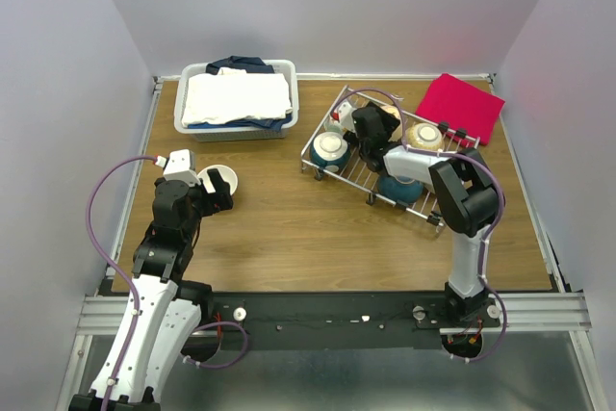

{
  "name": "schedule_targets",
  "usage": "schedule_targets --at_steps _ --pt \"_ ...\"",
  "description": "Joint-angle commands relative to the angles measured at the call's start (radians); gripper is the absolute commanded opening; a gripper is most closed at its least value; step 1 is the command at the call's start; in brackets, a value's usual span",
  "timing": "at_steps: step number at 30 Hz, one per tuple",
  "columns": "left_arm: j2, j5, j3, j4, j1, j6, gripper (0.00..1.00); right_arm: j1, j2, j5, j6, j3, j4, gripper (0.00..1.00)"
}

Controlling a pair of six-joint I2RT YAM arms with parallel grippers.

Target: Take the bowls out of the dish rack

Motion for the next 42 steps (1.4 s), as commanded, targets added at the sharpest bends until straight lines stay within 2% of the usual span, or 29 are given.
schedule_targets --at_steps 1,6,15,21,26,27,29,42 --pt "-0.008 -0.018 0.009 -0.007 -0.005 -0.008 0.99 -0.004 0.033 0.054 -0.066 -0.038 -0.031 0.81" --pt "-0.008 -0.018 0.01 -0.005 -0.005 -0.007 0.99 0.012 -0.011 0.065 -0.07 -0.016 -0.041 0.68" --pt "-0.009 -0.017 0.01 -0.007 -0.005 -0.008 0.99 0.028 -0.098 0.05 -0.02 0.022 -0.12 0.52" --pt "-0.008 -0.015 0.01 -0.004 -0.005 -0.007 0.99 0.028 -0.157 -0.001 0.104 0.054 -0.243 0.5" --pt "-0.003 -0.015 0.01 -0.004 -0.005 -0.007 0.99 0.026 -0.169 -0.016 0.138 0.034 -0.249 0.5" --pt "-0.003 -0.013 0.012 -0.004 -0.005 -0.007 0.99 0.028 -0.168 -0.016 0.14 0.037 -0.251 0.35" --pt "0.001 -0.013 0.01 -0.007 -0.005 -0.008 0.99 0.028 -0.169 -0.022 0.16 0.056 -0.283 0.25" --pt "0.008 0.037 0.009 0.011 -0.005 0.003 0.99 0.028 -0.279 -0.126 0.394 0.129 -0.455 0.28"
